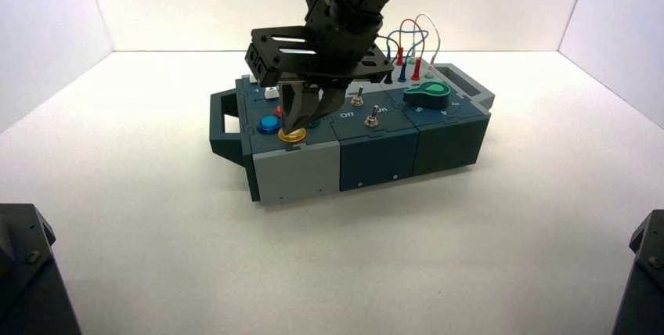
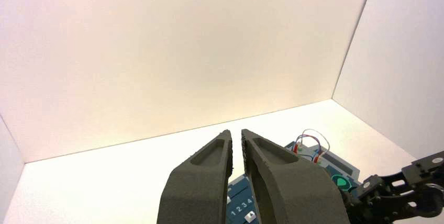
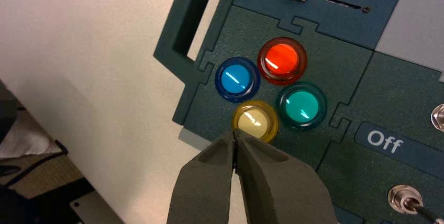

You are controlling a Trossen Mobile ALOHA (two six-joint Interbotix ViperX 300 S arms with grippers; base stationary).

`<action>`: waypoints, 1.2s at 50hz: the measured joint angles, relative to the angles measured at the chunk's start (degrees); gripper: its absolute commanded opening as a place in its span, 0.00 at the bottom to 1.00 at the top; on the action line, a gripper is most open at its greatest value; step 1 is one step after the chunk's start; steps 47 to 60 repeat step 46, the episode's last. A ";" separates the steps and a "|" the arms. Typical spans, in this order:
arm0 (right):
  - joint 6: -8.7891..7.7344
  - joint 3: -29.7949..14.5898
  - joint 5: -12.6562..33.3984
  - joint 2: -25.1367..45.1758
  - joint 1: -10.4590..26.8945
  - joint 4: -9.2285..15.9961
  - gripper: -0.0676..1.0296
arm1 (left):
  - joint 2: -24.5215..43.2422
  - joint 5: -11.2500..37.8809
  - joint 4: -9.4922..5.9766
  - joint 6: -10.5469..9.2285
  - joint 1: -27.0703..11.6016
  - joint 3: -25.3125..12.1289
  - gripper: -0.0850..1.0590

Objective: Push the yellow button with the right gripper.

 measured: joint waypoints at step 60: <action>-0.09 -1.05 -0.26 1.14 -1.67 -0.09 0.04 | -0.97 0.00 0.00 0.00 0.00 0.00 0.18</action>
